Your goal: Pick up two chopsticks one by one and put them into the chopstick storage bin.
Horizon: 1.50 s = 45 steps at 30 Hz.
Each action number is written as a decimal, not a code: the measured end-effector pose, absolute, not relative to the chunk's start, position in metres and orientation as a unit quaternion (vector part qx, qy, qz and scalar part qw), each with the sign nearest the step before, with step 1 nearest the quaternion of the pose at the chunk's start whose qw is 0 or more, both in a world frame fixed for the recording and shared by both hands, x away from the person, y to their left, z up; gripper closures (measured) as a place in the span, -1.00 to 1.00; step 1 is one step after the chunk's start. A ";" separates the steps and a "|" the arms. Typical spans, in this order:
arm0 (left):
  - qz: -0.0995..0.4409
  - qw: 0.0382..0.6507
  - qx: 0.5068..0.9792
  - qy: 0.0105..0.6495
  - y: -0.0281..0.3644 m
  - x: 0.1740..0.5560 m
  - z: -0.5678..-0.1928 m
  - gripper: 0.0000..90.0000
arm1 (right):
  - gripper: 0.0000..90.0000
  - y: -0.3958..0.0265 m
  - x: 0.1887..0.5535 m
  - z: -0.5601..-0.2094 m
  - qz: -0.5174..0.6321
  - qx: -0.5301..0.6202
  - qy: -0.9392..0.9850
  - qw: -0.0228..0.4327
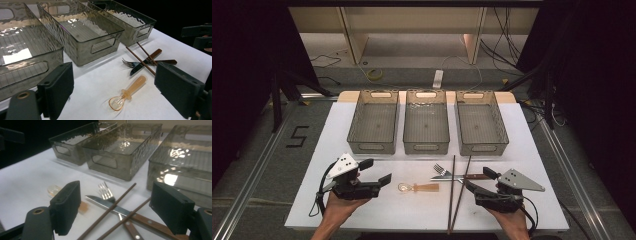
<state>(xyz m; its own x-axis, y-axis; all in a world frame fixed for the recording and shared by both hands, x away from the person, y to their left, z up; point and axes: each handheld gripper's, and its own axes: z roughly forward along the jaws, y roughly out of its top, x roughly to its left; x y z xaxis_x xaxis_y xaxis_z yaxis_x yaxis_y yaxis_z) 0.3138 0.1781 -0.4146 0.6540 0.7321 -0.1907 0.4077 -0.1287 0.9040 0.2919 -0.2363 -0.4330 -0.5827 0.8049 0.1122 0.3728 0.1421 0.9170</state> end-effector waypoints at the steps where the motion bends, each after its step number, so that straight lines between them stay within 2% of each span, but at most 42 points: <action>1: 0.152 0.533 0.737 0.387 0.178 0.314 -0.415 -0.66 | -0.44 -0.237 0.293 -0.433 0.518 0.408 0.724 0.201; 22: 0.154 0.531 0.737 0.388 0.177 0.315 -0.415 -0.66 | -0.40 -0.237 0.301 -0.425 0.472 0.435 0.744 0.186; 26: 0.153 0.531 0.737 0.389 0.178 0.315 -0.415 -0.66 | -0.32 -0.232 0.304 -0.420 0.441 0.431 0.762 0.196; 35: 0.162 0.525 0.742 0.383 0.176 0.314 -0.415 -0.66 | -0.28 -0.215 0.313 -0.415 0.356 0.430 0.807 0.194; 45: 0.157 0.531 0.738 0.386 0.178 0.315 -0.415 -0.66 | -0.18 -0.199 0.327 -0.423 0.282 0.421 0.847 0.161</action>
<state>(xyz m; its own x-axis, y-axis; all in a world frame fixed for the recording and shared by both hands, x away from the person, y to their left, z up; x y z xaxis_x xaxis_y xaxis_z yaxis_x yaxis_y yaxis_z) 0.3147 0.1775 -0.4148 0.6519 0.7371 -0.1783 0.4035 -0.1380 0.9045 0.3272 -0.1991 -0.4234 -0.5938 0.8038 -0.0347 0.6221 0.4861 0.6138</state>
